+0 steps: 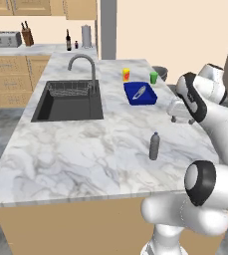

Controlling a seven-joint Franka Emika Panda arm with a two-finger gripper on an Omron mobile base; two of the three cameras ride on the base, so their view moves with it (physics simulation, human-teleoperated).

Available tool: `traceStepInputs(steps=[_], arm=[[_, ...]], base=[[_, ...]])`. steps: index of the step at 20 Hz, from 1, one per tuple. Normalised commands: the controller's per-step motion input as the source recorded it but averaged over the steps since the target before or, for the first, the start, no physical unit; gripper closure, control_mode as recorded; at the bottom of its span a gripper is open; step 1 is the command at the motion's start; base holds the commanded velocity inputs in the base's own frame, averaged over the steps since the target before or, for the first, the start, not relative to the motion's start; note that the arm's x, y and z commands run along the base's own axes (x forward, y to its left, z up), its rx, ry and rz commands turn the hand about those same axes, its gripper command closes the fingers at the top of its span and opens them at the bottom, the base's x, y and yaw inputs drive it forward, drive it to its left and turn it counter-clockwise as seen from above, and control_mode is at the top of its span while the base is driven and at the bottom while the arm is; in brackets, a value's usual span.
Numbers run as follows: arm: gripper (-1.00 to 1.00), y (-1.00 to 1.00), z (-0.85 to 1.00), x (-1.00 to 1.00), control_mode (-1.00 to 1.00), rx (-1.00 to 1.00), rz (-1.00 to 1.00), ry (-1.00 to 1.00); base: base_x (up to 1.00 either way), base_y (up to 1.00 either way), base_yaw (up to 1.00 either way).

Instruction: Place the drinks on the dining counter in a tight cluster.

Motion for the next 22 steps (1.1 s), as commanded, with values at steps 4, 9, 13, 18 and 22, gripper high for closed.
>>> traceStepInputs(steps=[4, 9, 13, 18, 22], arm=[[-1.00, 0.00, 0.00, -0.20, -1.00, -0.05, -0.29, -0.12], [-1.00, 0.01, 0.00, -0.12, -1.00, -0.14, -0.27, -0.01], [-1.00, 0.14, 0.00, -0.05, -1.00, -0.07, -0.10, -0.03], [-1.00, 0.00, 0.00, -0.03, -1.00, 0.00, 0.00, 0.00], [-1.00, 0.00, 0.00, -0.33, 1.00, 0.00, 0.00, 0.00]], base=[[0.00, 0.00, 0.00], [0.00, 0.00, 0.00], [0.00, 0.00, 0.00], [0.00, 0.00, 0.00], [-0.18, 0.00, -0.01]])
